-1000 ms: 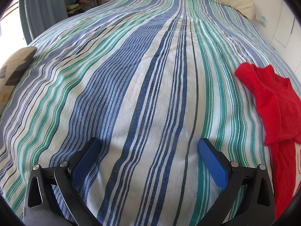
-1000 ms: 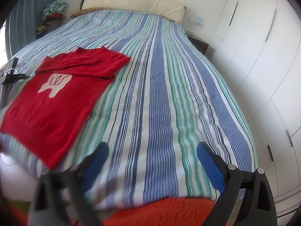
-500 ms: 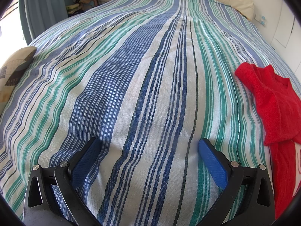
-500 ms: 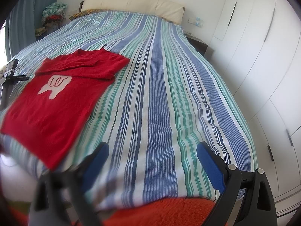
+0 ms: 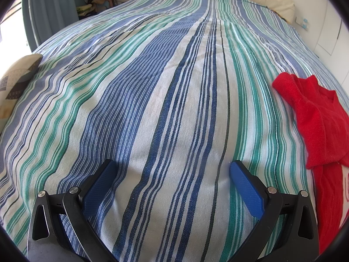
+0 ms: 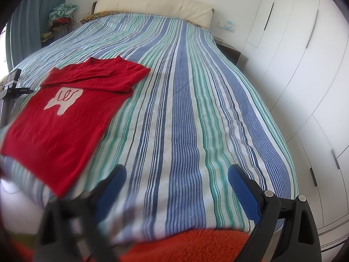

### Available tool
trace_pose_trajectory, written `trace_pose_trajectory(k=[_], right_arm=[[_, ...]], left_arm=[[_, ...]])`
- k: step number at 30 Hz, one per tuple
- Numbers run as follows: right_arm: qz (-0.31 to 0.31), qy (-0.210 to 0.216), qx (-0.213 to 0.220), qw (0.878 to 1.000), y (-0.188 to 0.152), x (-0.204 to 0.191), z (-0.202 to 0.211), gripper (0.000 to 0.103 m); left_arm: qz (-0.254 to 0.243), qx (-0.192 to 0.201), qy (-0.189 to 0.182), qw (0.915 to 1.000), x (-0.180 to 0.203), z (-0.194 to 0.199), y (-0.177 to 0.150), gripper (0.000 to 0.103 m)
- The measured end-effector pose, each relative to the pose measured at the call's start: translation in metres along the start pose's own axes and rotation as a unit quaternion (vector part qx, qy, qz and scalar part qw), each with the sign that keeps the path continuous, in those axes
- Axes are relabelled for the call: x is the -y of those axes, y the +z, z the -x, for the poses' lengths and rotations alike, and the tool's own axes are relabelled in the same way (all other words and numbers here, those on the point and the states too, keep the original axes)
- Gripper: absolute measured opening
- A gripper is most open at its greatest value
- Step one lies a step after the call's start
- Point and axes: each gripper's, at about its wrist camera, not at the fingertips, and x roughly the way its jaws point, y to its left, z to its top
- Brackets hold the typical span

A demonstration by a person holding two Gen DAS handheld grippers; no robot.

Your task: Fold small clothes

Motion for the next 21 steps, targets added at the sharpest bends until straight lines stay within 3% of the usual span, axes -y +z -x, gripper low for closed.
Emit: trace_pose_trajectory(k=[21], right_arm=[[0.018,0.002,-0.009,1.000,0.0031,-0.0071,-0.0036,0.093]], left_arm=[[0.000,0.000,0.000,1.0000,0.0000,0.0000,0.0001,0.103]])
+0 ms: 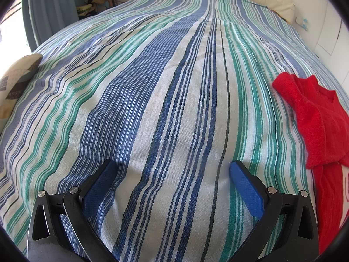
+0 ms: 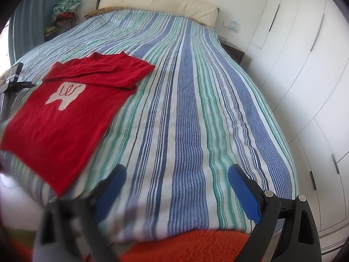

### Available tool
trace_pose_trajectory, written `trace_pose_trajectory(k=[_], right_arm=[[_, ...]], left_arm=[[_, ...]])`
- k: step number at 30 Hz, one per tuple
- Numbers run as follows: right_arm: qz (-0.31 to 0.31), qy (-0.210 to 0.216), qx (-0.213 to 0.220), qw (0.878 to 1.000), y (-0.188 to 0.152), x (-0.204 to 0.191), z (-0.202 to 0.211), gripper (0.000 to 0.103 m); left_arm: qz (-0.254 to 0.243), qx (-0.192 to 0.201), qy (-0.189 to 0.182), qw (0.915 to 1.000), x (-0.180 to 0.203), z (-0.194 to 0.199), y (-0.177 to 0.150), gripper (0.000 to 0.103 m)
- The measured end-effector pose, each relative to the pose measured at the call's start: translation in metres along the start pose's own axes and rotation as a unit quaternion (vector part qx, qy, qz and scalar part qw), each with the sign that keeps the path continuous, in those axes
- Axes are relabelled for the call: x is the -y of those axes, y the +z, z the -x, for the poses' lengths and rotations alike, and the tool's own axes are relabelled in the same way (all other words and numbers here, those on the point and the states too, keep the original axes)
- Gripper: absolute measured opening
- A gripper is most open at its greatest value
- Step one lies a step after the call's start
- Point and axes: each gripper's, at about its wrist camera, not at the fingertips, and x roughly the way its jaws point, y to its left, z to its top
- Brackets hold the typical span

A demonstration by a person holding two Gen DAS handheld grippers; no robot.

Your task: Fold small clothes

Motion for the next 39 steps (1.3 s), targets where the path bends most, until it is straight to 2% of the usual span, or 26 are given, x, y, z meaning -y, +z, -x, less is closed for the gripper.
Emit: trace_pose_trajectory(k=[14,16,18,19,21,23,24,27,29,31,33,35,37,39], right_arm=[[0.005,-0.002,-0.008,1.000,-0.002,-0.002,-0.003,0.093],[0.007,0.002,-0.013,1.000,-0.001,-0.003,-0.006,0.093],[0.008,0.013,-0.024,1.000,0.000,-0.004,-0.010,0.093],[0.009,0.022,-0.032,0.999,0.000,-0.004,-0.012,0.093],[0.014,0.029,-0.048,0.998,0.000,-0.008,-0.012,0.093],[0.007,0.049,-0.059,0.997,0.002,-0.014,-0.006,0.093],[-0.009,0.081,-0.062,0.995,0.004,-0.017,-0.003,0.093],[-0.070,0.198,-0.076,0.975,0.010,-0.036,-0.004,0.093],[-0.108,0.260,-0.104,0.954,0.011,-0.051,-0.021,0.093],[-0.144,0.300,-0.144,0.932,0.008,-0.064,-0.048,0.093],[-0.187,0.311,-0.183,0.914,0.000,-0.069,-0.073,0.093],[-0.223,0.326,-0.206,0.895,-0.010,-0.071,-0.090,0.093],[-0.242,0.342,-0.215,0.882,-0.017,-0.075,-0.093,0.086],[-0.243,0.368,-0.214,0.872,-0.019,-0.081,-0.089,0.078]], left_arm=[[0.007,0.002,0.000,1.0000,0.000,0.001,-0.002,0.103],[0.007,-0.020,-0.002,0.9998,0.000,0.002,0.000,0.103],[0.008,-0.069,-0.009,0.9976,0.000,0.010,0.004,0.101],[0.012,-0.085,-0.024,0.9960,0.000,0.021,0.001,0.100],[0.018,-0.099,-0.102,0.9898,0.000,0.058,-0.016,0.100],[0.013,-0.118,-0.182,0.9761,0.005,0.096,-0.044,0.101],[0.008,-0.134,-0.211,0.9682,0.010,0.111,-0.061,0.101],[-0.001,-0.192,-0.269,0.9440,0.030,0.134,-0.109,0.101],[0.002,-0.219,-0.275,0.9361,0.044,0.136,-0.133,0.100],[-0.003,-0.222,-0.275,0.9356,0.057,0.138,-0.148,0.099],[-0.025,-0.212,-0.262,0.9413,0.069,0.143,-0.156,0.099],[-0.046,-0.213,-0.259,0.9409,0.081,0.148,-0.159,0.096],[-0.061,-0.221,-0.263,0.9370,0.088,0.149,-0.162,0.083],[-0.069,-0.233,-0.267,0.9325,0.094,0.148,-0.167,0.074]])
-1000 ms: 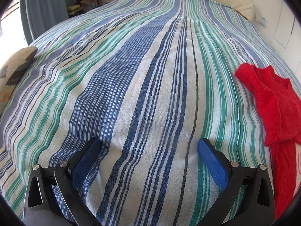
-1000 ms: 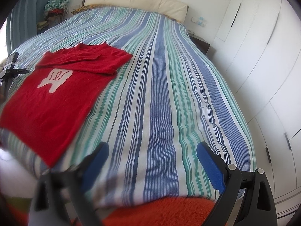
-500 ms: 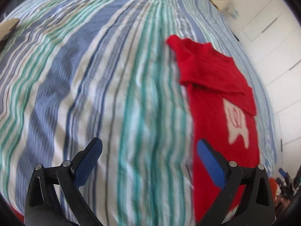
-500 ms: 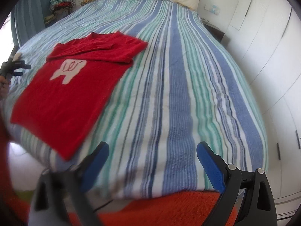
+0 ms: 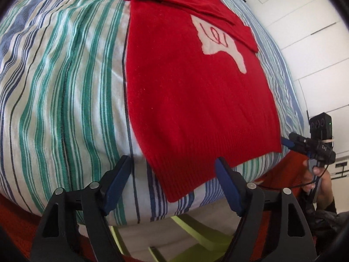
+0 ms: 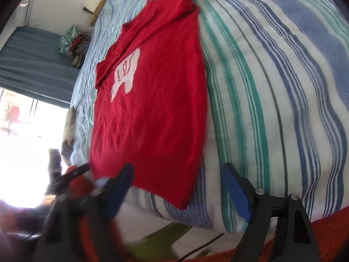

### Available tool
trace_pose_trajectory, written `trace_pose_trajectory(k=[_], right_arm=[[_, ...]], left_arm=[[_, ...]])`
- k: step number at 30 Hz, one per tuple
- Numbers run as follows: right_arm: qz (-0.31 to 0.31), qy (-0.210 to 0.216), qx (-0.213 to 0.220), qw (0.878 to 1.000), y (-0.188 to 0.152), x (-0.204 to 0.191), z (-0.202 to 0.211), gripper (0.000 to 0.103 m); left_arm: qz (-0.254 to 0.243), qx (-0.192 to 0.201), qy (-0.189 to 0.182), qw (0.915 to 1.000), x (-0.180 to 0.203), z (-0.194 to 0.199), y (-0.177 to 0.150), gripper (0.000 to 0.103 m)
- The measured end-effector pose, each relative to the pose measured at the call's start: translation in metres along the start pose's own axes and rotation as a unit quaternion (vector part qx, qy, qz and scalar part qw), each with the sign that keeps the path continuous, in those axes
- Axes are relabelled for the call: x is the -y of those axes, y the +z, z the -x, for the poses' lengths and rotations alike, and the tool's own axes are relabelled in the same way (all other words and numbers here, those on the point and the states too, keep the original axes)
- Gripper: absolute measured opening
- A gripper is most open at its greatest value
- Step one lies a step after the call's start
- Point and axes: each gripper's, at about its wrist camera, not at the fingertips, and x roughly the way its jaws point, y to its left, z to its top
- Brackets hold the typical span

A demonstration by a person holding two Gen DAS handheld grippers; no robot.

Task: Fold small clothes
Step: 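Grasp the sweater hem with both grippers, then lift the hem with both grippers and lay it over the collar, release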

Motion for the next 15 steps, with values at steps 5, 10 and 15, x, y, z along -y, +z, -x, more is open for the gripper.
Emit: trace_pose_trajectory(k=[5,10,15], right_arm=[[-0.012,0.021,-0.024,0.999,-0.003,-0.001,-0.018,0.051],[-0.003,-0.007,-0.036,0.999,-0.002,-0.006,-0.021,0.005],[0.015,0.031,0.029,0.999,0.011,-0.027,0.019,0.005]], left_arm=[[0.004,-0.026,-0.017,0.9995,0.005,-0.015,-0.003,0.031],[0.050,-0.013,-0.054,0.9972,-0.008,0.003,-0.005,0.004],[0.094,0.067,-0.138,0.9837,-0.012,0.045,0.032,0.003]])
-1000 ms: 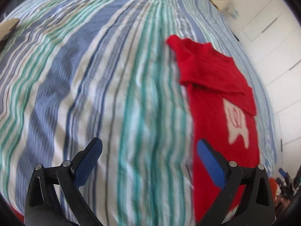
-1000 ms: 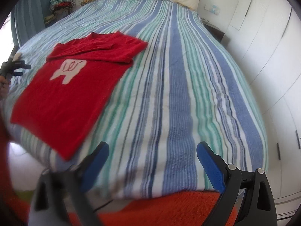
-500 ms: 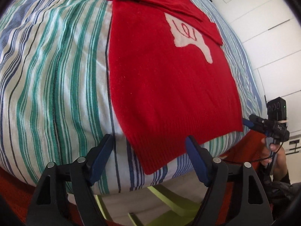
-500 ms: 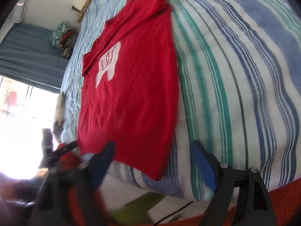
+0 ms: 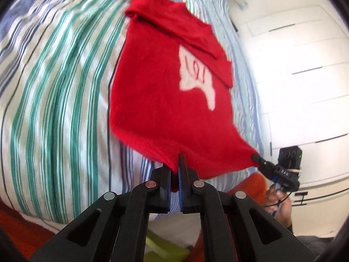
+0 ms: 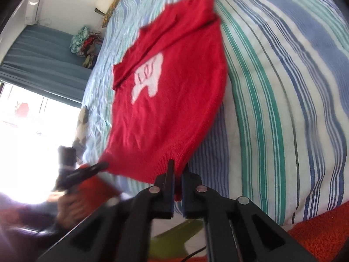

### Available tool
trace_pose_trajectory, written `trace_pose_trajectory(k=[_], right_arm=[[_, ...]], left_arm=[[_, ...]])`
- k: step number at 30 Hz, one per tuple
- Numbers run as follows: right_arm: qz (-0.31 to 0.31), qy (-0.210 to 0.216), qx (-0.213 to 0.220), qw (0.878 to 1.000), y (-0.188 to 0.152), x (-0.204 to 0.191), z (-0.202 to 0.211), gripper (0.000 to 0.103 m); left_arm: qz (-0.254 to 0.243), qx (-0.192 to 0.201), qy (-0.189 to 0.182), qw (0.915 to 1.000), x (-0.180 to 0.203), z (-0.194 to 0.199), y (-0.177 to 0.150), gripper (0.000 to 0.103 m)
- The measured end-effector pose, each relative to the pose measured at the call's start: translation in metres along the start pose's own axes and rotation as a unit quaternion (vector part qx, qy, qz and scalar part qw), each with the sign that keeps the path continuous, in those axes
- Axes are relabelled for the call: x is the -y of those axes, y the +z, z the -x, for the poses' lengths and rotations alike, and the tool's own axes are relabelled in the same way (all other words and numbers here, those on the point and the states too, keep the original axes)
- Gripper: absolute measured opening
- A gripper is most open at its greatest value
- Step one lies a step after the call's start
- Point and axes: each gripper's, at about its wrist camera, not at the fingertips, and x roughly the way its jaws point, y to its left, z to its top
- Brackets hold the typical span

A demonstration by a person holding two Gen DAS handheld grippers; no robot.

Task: Fold small clothes
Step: 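Lift the hem with both grippers and lay it over the collar, release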

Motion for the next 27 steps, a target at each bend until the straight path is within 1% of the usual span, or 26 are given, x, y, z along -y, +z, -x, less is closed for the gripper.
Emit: trace_pose_trajectory(k=[2,4,6,7,10,12,15,16,17,18,19,20,21,22,23,24,26,27], right_arm=[[0.008,0.013,0.038,0.999,0.023,-0.009,0.010,0.005],[0.011,0.021,0.075,0.997,0.055,-0.014,0.013,0.005],[0.013,0.021,0.109,0.994,0.096,-0.015,0.010,0.005],[0.011,0.024,0.123,0.992,0.118,-0.015,0.005,0.005],[0.008,0.020,0.149,0.989,0.186,-0.015,-0.018,0.005],[0.005,0.015,0.161,0.987,0.229,-0.013,-0.036,0.005],[0.003,-0.013,0.171,0.985,0.286,-0.010,-0.067,0.005],[-0.001,-0.022,0.176,0.984,0.299,-0.008,-0.076,0.005],[-0.012,-0.021,0.178,0.984,0.311,-0.003,-0.086,0.005],[-0.026,-0.014,0.176,0.984,0.320,0.005,-0.095,0.005],[-0.044,-0.005,0.172,0.984,0.328,0.012,-0.105,0.007],[-0.063,0.000,0.166,0.984,0.334,0.019,-0.113,0.013],[-0.074,-0.002,0.161,0.984,0.339,0.024,-0.119,0.026],[-0.077,-0.010,0.164,0.983,0.343,0.027,-0.121,0.034],[-0.071,-0.016,0.172,0.982,0.345,0.027,-0.118,0.043],[-0.061,-0.025,0.182,0.981,0.346,0.025,-0.112,0.047],[-0.027,-0.048,0.200,0.978,0.347,0.014,-0.096,0.047],[-0.002,-0.058,0.207,0.977,0.345,0.005,-0.089,0.047]], left_arm=[[-0.003,0.040,-0.015,0.9991,0.010,0.007,0.037,0.003],[-0.007,0.082,-0.017,0.9965,0.018,0.010,0.082,0.003],[-0.016,0.118,-0.001,0.9929,0.027,0.004,0.128,0.003],[-0.016,0.127,0.007,0.9918,0.028,-0.001,0.151,0.003],[-0.014,0.144,0.041,0.9886,0.031,-0.026,0.213,0.003],[-0.010,0.149,0.063,0.9867,0.028,-0.043,0.246,0.003],[-0.006,0.145,0.094,0.9850,0.018,-0.073,0.282,0.003],[-0.004,0.135,0.099,0.9860,0.013,-0.082,0.290,0.005],[0.002,0.125,0.111,0.9859,0.007,-0.091,0.298,0.008],[0.010,0.118,0.128,0.9846,0.001,-0.097,0.305,0.013],[0.019,0.112,0.143,0.9831,-0.005,-0.100,0.311,0.032],[0.027,0.111,0.153,0.9815,-0.011,-0.101,0.317,0.046],[0.031,0.119,0.159,0.9796,-0.014,-0.096,0.321,0.068],[0.027,0.135,0.165,0.9765,-0.015,-0.088,0.322,0.073],[0.018,0.150,0.173,0.9732,-0.013,-0.079,0.322,0.073],[0.007,0.163,0.181,0.9699,-0.011,-0.070,0.319,0.074],[-0.014,0.183,0.187,0.9650,-0.002,-0.055,0.306,0.074],[-0.030,0.188,0.181,0.9648,0.005,-0.050,0.296,0.074]])
